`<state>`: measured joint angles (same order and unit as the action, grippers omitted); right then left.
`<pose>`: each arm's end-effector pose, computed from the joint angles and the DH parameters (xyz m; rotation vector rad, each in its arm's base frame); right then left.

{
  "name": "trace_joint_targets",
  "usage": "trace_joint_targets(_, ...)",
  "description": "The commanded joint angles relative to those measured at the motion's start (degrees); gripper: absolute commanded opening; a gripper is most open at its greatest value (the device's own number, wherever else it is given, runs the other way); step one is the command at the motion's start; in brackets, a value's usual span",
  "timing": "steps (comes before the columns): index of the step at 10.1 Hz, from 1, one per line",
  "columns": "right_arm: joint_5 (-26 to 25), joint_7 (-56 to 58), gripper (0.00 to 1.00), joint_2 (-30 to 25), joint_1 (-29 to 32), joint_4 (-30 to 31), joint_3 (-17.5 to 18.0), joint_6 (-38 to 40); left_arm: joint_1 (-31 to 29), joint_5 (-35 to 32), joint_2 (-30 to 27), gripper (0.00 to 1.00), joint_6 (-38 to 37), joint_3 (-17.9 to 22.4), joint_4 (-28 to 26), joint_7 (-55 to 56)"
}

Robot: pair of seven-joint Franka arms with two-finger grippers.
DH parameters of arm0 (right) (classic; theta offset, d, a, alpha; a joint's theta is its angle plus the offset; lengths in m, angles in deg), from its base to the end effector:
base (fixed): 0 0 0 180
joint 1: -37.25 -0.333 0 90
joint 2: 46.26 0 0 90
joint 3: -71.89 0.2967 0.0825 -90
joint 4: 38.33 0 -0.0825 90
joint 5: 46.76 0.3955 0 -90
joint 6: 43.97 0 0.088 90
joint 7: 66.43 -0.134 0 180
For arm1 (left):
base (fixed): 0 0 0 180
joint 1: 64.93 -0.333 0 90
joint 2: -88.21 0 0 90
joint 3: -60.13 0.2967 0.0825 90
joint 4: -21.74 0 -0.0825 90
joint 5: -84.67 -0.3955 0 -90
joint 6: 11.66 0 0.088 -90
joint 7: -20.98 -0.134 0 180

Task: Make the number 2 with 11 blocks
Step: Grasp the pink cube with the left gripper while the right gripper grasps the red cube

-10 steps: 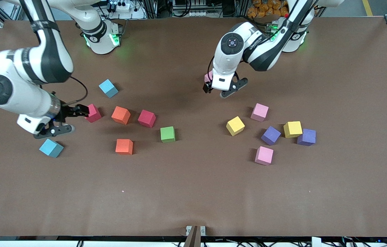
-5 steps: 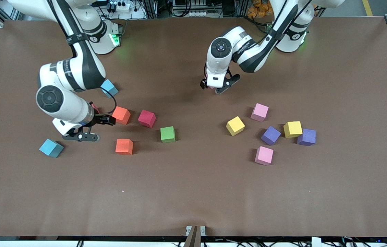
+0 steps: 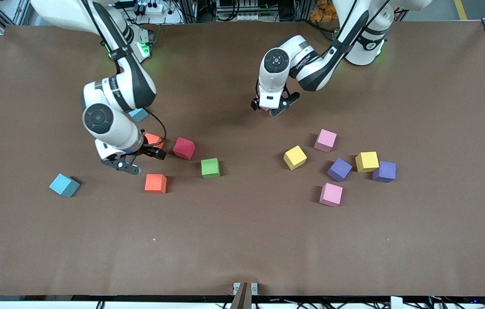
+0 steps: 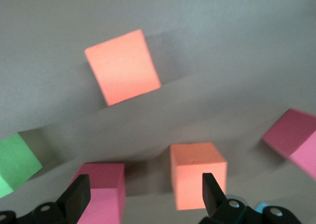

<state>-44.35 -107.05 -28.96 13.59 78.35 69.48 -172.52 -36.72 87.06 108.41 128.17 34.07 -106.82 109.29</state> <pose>0.5434 0.2135 0.2349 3.0548 -0.5630 -0.1410 0.2970 -0.4371 0.1612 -2.9090 -0.9686 0.3208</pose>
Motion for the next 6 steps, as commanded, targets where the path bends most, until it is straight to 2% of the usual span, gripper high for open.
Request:
trace_joint_targets(1,1.3,-5.8,1.0,2.4,-3.4,0.3,-0.1,-5.8,0.8,0.5,-0.4,1.0,1.5,0.1,-1.9,1.2)
trace_joint_targets(3,2.5,-6.5,1.0,3.6,-5.9,0.9,-0.1,-8.6,0.8,0.6,0.5,1.0,1.9,-0.7,-1.9,1.3)
trace_joint_targets(5,2.8,-6.4,1.0,3.5,-6.9,6.1,-0.1,-15.6,0.9,0.6,2.4,1.0,4.7,-0.7,-1.9,1.3)
trace_joint_targets(6,2.8,-6.4,1.0,3.6,-7.5,6.7,-0.1,-16.7,1.4,0.5,3.4,0.99,6.3,-0.7,-1.9,1.3)
